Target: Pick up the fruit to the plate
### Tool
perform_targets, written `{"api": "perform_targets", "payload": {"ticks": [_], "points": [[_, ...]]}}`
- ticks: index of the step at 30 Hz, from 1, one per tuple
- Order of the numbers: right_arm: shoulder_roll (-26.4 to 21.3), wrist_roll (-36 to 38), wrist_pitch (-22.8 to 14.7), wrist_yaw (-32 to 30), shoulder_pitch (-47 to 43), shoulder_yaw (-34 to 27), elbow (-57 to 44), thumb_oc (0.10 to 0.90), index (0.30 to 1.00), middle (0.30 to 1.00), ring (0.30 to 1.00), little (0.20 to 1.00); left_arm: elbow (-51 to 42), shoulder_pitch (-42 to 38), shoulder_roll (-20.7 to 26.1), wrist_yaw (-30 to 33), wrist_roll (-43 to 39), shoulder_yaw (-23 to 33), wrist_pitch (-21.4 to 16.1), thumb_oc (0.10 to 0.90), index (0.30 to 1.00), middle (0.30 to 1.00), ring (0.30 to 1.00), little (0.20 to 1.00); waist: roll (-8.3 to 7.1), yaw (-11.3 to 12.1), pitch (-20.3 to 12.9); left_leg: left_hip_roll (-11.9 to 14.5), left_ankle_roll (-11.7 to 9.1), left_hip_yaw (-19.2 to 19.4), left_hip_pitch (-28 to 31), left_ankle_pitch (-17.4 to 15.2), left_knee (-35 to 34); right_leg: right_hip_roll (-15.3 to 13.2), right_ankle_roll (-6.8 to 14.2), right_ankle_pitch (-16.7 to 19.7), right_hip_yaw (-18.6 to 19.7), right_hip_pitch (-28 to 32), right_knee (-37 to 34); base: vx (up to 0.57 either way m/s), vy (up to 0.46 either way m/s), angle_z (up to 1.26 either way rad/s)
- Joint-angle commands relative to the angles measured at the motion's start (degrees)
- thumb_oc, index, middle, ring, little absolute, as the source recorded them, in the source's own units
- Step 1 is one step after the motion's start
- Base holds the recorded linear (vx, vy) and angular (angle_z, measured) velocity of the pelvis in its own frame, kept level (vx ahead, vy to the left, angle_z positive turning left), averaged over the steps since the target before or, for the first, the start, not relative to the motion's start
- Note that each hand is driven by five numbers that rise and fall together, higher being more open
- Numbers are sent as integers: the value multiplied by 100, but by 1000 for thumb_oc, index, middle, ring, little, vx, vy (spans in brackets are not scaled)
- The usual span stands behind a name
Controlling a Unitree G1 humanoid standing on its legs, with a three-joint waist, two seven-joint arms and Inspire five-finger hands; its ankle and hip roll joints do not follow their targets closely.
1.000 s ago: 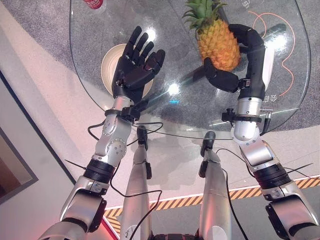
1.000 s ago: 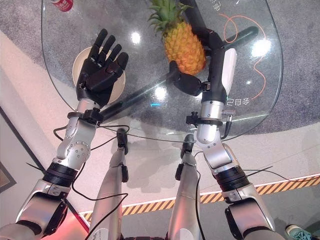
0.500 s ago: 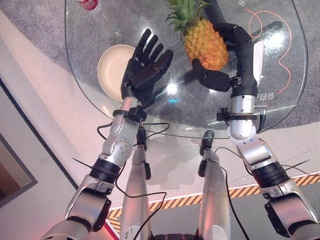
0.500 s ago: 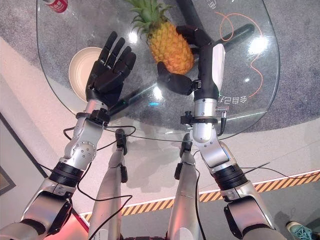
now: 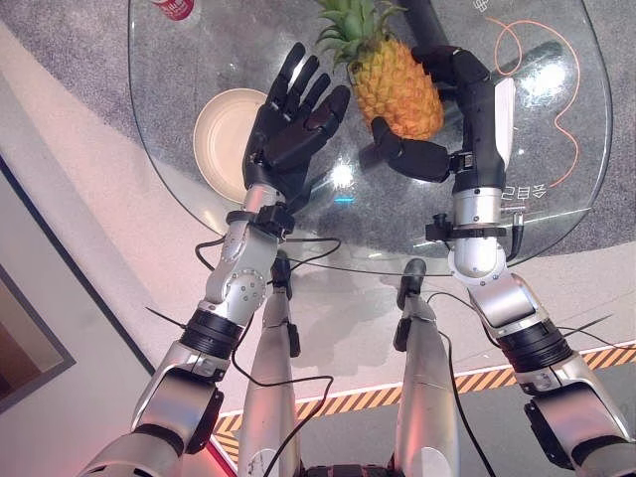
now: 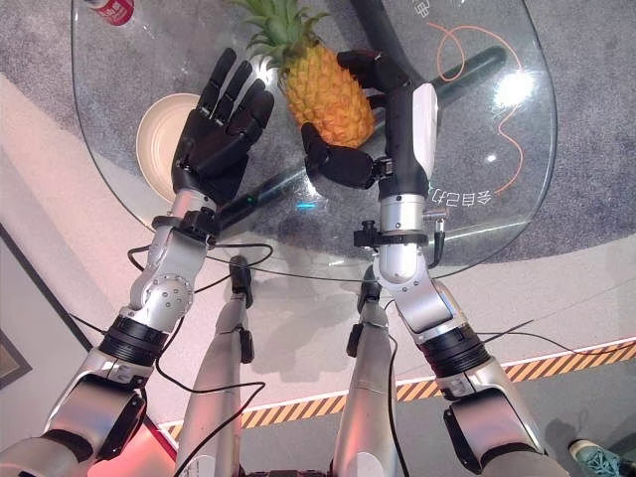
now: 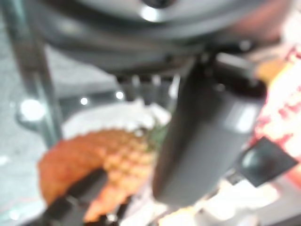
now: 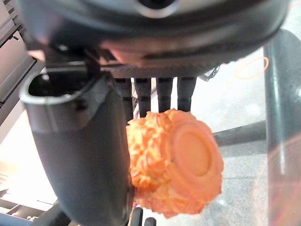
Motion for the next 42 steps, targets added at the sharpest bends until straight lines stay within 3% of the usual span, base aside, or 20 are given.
{"api": "perform_targets", "payload": {"ticks": [1, 20, 33, 42], "points": [[61, -200, -538, -112, -838, -175, -1186, 100, 300, 300, 300, 200, -915, -645, -76, -598, -307, 37, -361, 800, 900, 900, 900, 900, -94, 2, -80, -71, 171, 136, 256, -571, 371, 78, -162, 567, -373, 419, -842, 0, 0, 0], [39, -187, -265, 169, -838, -59, -1029, 100, 300, 300, 300, 200, -1051, -684, -220, -894, -966, 107, -222, 800, 900, 900, 900, 900, -98, -1, -80, -84, 168, 136, 241, -569, 371, 58, -160, 574, -375, 416, -851, 0, 0, 0], [11, -126, -234, 291, -785, 33, -901, 100, 300, 300, 300, 200, -901, -671, -182, -635, -644, 58, -286, 800, 900, 900, 900, 900, -108, -5, -80, -86, 176, 123, 191, -558, 379, 69, -159, 579, -377, 364, -832, 0, 0, 0], [22, -163, -216, 367, -807, 78, -882, 100, 300, 300, 300, 200, -814, -694, -174, -104, -162, 106, -591, 800, 900, 900, 900, 900, -105, 13, -80, -87, 172, 116, 202, -534, 344, 75, -163, 573, -390, 376, -837, 0, 0, 0]]}}
